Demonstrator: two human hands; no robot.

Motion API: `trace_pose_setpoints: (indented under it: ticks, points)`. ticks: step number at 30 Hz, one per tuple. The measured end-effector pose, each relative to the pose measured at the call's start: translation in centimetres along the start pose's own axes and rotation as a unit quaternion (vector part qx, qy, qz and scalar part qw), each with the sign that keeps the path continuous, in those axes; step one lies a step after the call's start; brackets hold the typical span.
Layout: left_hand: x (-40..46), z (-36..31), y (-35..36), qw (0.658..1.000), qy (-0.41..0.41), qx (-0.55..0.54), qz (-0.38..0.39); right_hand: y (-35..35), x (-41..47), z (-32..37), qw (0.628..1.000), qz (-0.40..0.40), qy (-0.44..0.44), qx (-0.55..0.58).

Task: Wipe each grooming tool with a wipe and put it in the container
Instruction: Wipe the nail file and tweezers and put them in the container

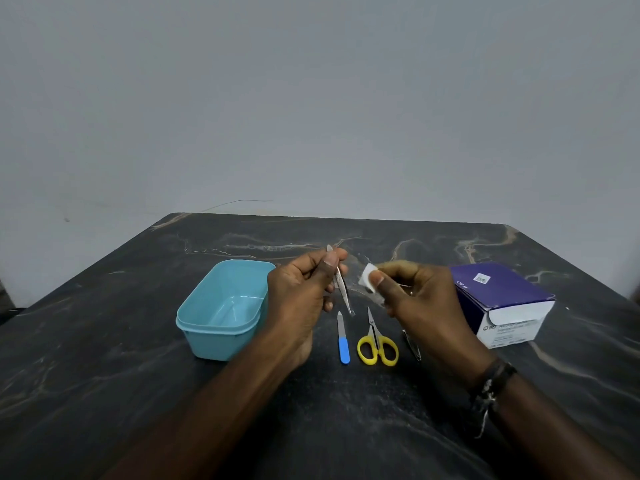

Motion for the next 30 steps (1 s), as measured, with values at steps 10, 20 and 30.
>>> trace_pose_setpoints:
  ticks: [10, 20, 30]
  points:
    - [-0.4, 0.4, 0.5, 0.999, 0.004, 0.043, 0.016, 1.6, -0.8, 0.2, 0.998, 0.069, -0.008, 0.001]
    - [-0.7, 0.6, 1.1, 0.997, 0.018, 0.062, 0.045, 2.1, -1.2, 0.0, 0.997, 0.073, -0.007, -0.007]
    - [-0.4, 0.1, 0.6, 0.999, 0.007, 0.027, 0.021, 3.6, -2.4, -0.1, 0.981, 0.158, -0.05, -0.099]
Point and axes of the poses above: each hand's wrist, its own x-axis towards the middle knuckle, its own y-axis out of the palm, z = x × y, the point moved 10 cm from there along x, towards the middle knuckle, and after that the axes turned 14 degrees about -z, right-handed, at the moved point
